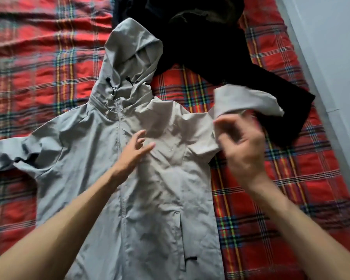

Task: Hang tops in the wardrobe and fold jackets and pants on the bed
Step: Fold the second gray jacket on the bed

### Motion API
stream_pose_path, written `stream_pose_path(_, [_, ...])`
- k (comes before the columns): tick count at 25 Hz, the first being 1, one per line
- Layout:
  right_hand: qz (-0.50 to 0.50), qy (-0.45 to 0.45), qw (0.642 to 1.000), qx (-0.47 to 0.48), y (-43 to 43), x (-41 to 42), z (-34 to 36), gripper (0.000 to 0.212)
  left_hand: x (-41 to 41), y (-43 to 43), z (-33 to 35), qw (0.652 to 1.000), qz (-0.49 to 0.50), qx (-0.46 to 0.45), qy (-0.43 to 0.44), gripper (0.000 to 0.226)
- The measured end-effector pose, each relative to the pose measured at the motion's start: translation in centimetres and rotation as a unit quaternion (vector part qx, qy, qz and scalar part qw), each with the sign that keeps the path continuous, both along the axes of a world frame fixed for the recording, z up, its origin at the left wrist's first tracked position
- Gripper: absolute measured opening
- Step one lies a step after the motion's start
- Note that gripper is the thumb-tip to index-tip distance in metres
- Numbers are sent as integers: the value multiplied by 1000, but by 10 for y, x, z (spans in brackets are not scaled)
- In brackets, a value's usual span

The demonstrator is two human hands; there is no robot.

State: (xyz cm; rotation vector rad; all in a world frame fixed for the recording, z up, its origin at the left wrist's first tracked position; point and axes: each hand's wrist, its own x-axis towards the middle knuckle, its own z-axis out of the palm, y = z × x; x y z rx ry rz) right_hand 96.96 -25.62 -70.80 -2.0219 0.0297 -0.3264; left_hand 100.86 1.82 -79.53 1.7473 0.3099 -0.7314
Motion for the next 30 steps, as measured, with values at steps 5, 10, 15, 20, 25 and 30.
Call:
stream_pose_path(5, [304,247,914,-104,119,-106,-89,29,-47,98,55,950,227,-203,65,54])
stream_pose_path(10, [87,364,927,5,161,-82,-109,41,-100,132,11,980,183,12,76,48])
stream_pose_path(15, [150,323,922,-150,197,-78,-116,57,-105,149,-20,983,12,182,19,39])
stream_pose_path(20, [94,360,923,-95,199,-87,-116,37,-124,155,-16,938,-75,332,64,45])
stream_pose_path(25, [65,354,930,-69,201,-93,-109,10,-145,132,-21,920,290,62,257,34])
stream_pose_path(30, [198,30,960,-195,202,-115,-83,6,-135,148,20,856,506,-88,62,31])
